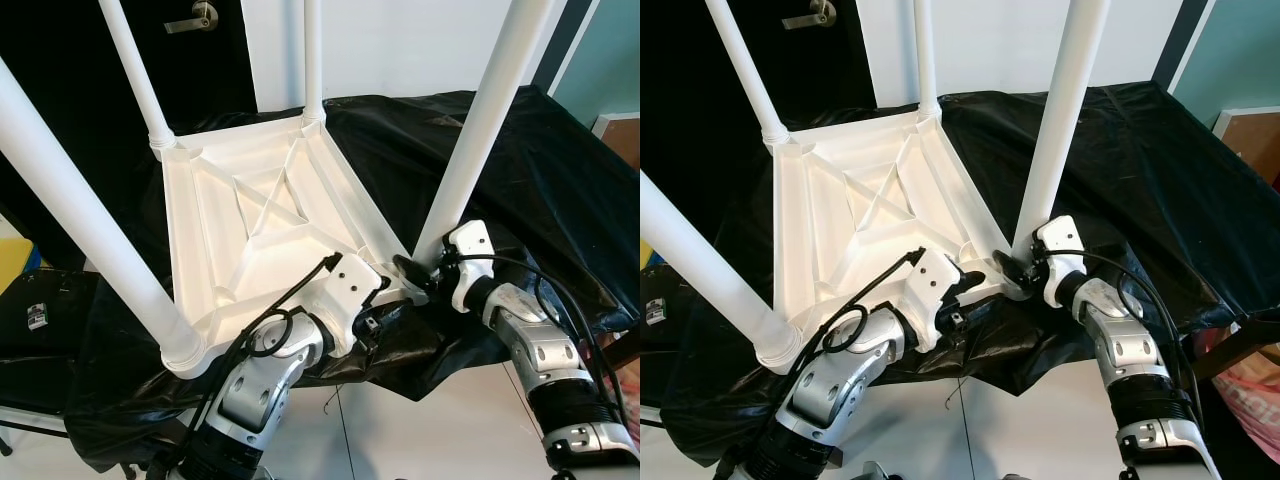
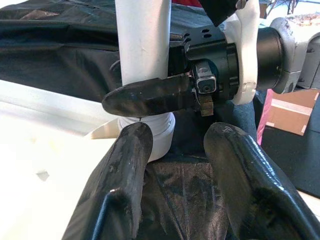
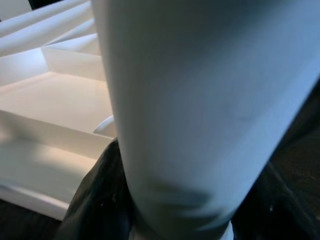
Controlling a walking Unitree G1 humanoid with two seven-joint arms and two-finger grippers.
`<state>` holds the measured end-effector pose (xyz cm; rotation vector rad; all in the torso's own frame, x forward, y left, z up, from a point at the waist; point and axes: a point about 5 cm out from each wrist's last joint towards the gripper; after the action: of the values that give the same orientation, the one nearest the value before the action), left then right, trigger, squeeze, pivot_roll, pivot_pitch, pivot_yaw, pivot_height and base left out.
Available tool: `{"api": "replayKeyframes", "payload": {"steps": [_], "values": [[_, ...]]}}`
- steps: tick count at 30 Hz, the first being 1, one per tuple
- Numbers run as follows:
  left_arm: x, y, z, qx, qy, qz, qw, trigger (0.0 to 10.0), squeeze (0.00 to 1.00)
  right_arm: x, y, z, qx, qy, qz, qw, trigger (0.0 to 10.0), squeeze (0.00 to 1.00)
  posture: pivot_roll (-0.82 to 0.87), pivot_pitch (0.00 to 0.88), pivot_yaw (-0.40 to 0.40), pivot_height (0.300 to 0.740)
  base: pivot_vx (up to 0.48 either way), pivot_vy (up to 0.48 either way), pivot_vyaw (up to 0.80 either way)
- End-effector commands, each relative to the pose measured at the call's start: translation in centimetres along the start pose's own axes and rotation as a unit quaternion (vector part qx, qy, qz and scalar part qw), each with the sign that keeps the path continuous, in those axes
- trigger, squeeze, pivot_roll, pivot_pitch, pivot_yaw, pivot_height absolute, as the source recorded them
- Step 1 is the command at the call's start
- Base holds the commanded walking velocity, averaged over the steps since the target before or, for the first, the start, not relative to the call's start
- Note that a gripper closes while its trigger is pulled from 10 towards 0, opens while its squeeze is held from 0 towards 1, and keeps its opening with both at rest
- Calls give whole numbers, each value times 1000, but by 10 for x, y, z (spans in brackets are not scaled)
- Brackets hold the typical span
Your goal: Building children table
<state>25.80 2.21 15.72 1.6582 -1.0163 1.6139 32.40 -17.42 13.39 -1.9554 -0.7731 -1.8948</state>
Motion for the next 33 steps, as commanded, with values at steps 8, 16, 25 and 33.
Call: {"api": "replayKeyframes", "payload": {"steps": [8,16,25,33], "values": [[-3,1,0,10,-4,1,1000,10000,0,-18,-2,-4,13,-29,14,999,0,0,-34,36,-19,740,0,0,0],[-3,2,1,7,-4,4,1000,10000,0,-20,-12,-2,-49,-27,31,998,10000,0,-40,37,-17,740,0,0,0],[-5,3,-1,5,-6,3,1000,10000,0,-30,-24,-3,-177,-54,76,980,10000,0,-43,41,-14,740,0,0,0],[-5,4,0,1,-7,1,1000,10000,0,-38,-49,1,-329,-73,157,928,10000,0,-40,38,-12,740,0,0,0]]}}
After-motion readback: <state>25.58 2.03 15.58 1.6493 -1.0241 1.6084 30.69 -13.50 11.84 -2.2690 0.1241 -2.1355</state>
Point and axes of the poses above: a point about 5 cm out from each wrist's last joint towards the gripper, its own z axis pointing out of the wrist towards the gripper, its own x axis along the axis of the wrist's last joint, y = z × x
